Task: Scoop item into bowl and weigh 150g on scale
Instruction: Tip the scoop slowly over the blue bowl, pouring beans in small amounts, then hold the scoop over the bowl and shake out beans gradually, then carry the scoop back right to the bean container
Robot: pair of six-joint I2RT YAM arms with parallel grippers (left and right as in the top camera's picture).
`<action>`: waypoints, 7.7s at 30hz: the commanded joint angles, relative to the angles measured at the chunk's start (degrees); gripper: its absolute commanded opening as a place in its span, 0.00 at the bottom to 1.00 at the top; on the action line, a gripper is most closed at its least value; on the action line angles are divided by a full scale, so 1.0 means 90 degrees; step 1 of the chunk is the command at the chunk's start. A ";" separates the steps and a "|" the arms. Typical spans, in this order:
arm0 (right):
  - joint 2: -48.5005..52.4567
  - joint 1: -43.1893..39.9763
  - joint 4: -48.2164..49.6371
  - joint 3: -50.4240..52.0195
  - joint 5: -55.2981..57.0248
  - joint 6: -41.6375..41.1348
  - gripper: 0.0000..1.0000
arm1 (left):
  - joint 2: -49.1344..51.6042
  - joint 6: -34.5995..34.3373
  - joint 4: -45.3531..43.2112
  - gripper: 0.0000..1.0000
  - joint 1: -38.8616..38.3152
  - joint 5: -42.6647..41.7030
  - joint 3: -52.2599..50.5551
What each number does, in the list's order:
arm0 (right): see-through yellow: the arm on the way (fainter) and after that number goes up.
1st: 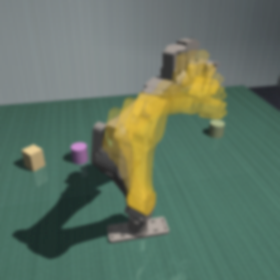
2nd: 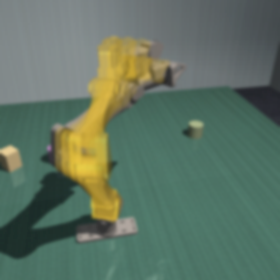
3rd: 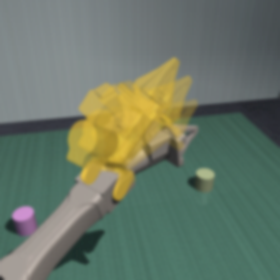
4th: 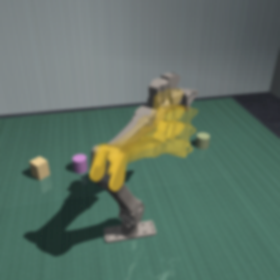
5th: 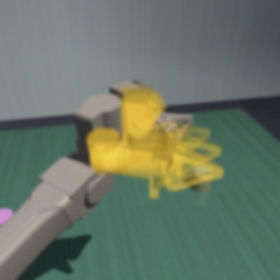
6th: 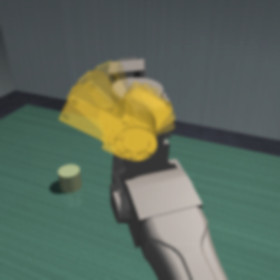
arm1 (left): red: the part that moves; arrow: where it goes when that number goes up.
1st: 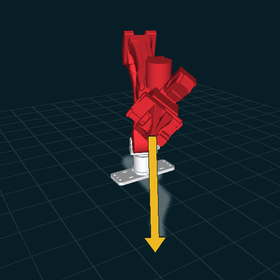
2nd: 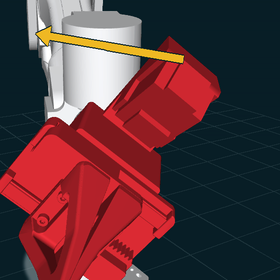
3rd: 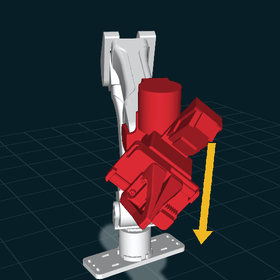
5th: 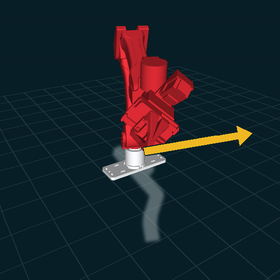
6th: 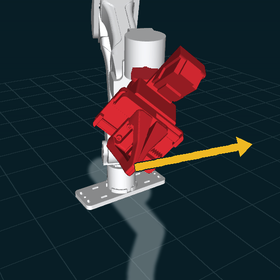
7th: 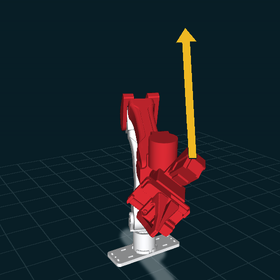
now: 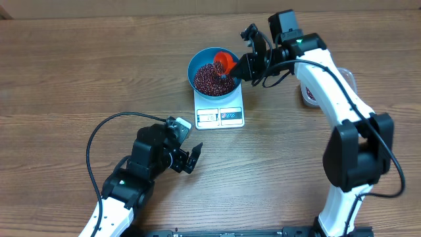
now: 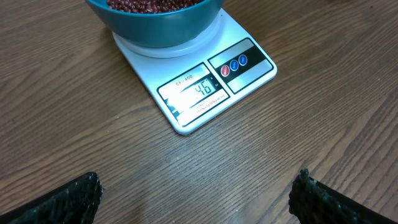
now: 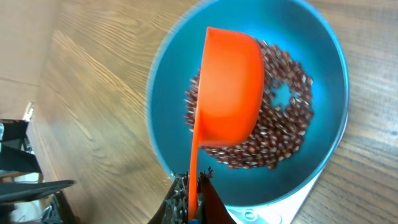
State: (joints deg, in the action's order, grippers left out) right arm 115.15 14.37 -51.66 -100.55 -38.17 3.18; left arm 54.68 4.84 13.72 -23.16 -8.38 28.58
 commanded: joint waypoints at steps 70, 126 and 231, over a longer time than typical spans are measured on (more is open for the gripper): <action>-0.0831 0.0537 -0.0194 -0.0170 0.1671 0.0165 0.04 | 0.0010 -0.0015 -0.0024 0.99 -0.0012 -0.0049 -0.0044; -0.0831 0.0967 -0.0299 -0.0170 0.2737 0.0340 0.04 | 0.0010 -0.0015 -0.0024 1.00 -0.0012 -0.0046 -0.0044; -0.1792 -0.3912 -0.2543 0.0338 0.2273 0.1234 0.04 | 0.0010 -0.0015 -0.0005 1.00 -0.0012 -0.0046 -0.0046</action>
State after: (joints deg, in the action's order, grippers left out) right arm 100.27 -21.02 -75.40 -99.07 -21.93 14.57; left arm 54.68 4.84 13.74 -23.16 -8.38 28.58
